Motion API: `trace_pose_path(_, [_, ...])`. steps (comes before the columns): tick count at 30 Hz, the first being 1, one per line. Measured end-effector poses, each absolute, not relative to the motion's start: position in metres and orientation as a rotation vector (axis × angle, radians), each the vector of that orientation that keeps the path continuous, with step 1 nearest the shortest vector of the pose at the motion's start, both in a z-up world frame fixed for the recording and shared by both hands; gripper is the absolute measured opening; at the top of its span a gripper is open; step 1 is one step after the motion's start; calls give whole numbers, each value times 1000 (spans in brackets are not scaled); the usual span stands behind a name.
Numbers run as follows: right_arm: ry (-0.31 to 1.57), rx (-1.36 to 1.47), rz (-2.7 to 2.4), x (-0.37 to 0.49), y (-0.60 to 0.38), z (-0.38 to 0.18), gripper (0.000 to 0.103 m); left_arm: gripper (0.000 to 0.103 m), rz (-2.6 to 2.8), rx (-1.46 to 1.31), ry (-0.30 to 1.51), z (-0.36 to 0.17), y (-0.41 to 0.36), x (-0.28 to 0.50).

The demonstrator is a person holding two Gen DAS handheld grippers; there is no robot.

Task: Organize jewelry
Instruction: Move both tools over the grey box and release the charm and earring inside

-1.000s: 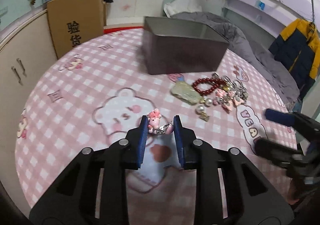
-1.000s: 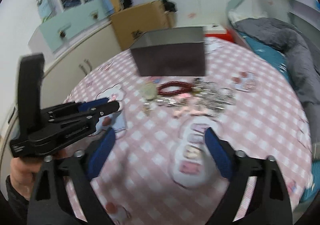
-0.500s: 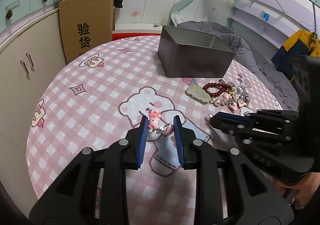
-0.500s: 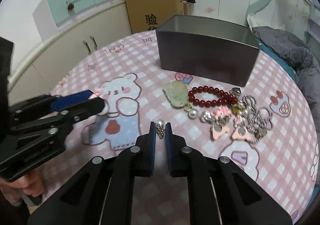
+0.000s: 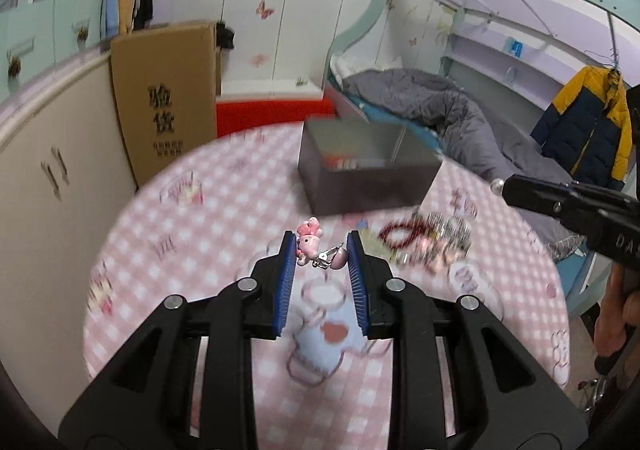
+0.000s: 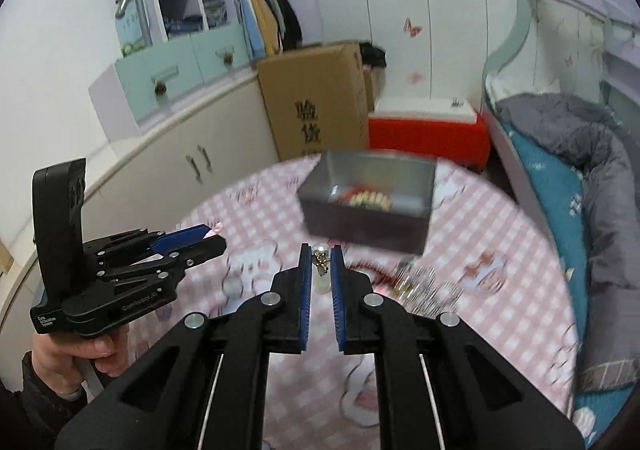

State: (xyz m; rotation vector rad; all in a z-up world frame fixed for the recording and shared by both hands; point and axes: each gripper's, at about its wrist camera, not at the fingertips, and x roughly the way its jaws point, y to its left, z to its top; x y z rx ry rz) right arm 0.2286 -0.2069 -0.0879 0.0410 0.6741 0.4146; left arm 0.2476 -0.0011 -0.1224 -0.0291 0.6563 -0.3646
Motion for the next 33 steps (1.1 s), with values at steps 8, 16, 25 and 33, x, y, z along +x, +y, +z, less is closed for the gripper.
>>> trace_pose_path(8, [561,49,410,260,-219,-29,8,26,-386,-3,550,-54,-18,283])
trace_pose_path(16, [565,66,416,305,-218,-22,8,26,-421,17,586,-42,-47,327])
trace_pose_path(25, [673,150,392,354,-235,-70,18,80,-431,20,676,-72,-72,376])
trace_pose_path(33, [512,379,293,351,-288,-89,95,95,-273,-63,552,-89,-47,378])
